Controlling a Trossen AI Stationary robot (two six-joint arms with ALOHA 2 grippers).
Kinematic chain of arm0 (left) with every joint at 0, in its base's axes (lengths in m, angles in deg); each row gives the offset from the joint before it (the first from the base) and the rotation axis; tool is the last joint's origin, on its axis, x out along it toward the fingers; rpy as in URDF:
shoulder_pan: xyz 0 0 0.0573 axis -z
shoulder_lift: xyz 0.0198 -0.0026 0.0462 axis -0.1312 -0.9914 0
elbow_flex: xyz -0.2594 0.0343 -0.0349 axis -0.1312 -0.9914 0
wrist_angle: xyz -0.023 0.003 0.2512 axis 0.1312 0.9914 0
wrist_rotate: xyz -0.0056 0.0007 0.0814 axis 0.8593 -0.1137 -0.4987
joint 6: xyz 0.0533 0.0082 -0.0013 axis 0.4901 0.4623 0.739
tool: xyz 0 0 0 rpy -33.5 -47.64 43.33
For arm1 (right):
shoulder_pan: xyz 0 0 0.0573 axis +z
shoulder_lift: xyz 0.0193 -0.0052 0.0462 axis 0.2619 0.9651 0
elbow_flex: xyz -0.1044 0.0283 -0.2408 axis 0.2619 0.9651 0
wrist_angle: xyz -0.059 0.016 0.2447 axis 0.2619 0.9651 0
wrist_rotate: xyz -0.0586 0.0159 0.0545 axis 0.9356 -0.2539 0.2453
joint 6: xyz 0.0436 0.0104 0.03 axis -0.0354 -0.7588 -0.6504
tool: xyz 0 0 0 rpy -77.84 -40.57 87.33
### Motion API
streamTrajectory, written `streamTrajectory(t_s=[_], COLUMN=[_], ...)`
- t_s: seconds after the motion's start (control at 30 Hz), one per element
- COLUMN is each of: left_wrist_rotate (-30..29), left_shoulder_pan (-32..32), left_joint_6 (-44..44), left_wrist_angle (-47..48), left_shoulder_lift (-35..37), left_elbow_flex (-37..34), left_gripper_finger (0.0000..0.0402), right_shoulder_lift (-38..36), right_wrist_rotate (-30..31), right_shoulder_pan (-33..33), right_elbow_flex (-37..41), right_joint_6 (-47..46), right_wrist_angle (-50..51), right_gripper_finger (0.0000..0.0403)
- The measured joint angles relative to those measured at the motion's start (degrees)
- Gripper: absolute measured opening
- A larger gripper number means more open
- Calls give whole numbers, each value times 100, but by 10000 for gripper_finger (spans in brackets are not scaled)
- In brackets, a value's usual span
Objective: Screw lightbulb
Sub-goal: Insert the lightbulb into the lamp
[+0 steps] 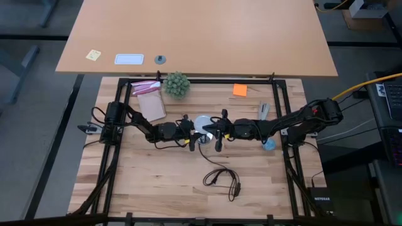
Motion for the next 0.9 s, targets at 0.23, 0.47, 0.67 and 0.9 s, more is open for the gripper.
streamTrajectory(t_s=[0.23,0.47,0.67,0.9], left_wrist_rotate=[2,-4,4,13], left_shoulder_pan=[0,13,13,13], left_joint_6=[-6,-30,-31,46], left_wrist_angle=[90,214,238,264], left_shoulder_lift=[7,22,22,13], left_elbow_flex=[2,13,13,11], left_gripper_finger=[158,157,156,156], right_shoulder_lift=[0,13,17,13], right_wrist_rotate=[2,-5,-1,44], right_shoulder_pan=[0,2,2,4], right_elbow_flex=[0,8,13,13], right_joint_6=[9,234,356,361], right_wrist_angle=[-9,-344,-406,-413], right_gripper_finger=[21,21,21,21])
